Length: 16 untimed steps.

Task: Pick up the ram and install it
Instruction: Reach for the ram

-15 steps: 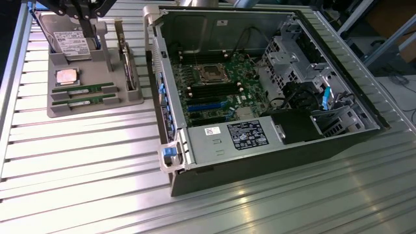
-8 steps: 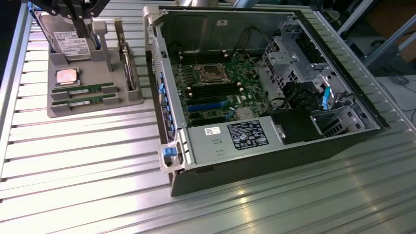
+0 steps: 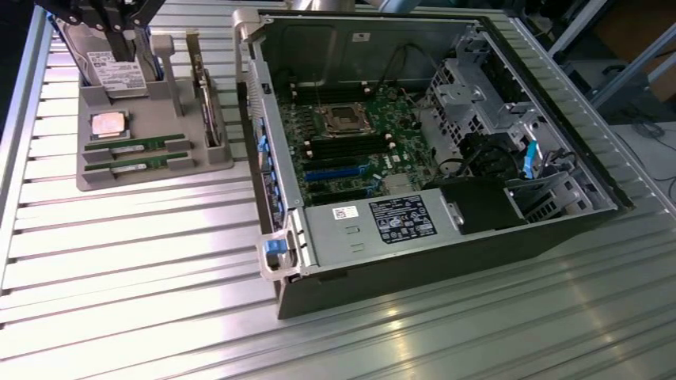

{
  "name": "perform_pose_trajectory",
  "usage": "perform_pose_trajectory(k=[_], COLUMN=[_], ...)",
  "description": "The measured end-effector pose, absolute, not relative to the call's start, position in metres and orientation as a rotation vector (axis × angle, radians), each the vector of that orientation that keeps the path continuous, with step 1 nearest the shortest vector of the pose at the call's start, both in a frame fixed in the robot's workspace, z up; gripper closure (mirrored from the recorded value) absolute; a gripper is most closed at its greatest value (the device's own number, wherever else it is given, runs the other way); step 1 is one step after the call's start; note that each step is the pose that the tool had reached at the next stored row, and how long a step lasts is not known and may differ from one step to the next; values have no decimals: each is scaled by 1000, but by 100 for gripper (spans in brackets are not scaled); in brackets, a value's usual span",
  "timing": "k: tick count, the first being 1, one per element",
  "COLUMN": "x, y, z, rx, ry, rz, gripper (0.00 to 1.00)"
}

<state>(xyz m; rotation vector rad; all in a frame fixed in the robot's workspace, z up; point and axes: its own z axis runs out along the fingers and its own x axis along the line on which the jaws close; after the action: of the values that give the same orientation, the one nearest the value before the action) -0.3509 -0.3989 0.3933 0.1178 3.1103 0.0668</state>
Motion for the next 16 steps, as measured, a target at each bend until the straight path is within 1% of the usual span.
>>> perform_pose_trajectory(k=[16], x=[-362], y=[-399], z=[393], rx=[118], ry=[3110], rz=[67], gripper=[89])
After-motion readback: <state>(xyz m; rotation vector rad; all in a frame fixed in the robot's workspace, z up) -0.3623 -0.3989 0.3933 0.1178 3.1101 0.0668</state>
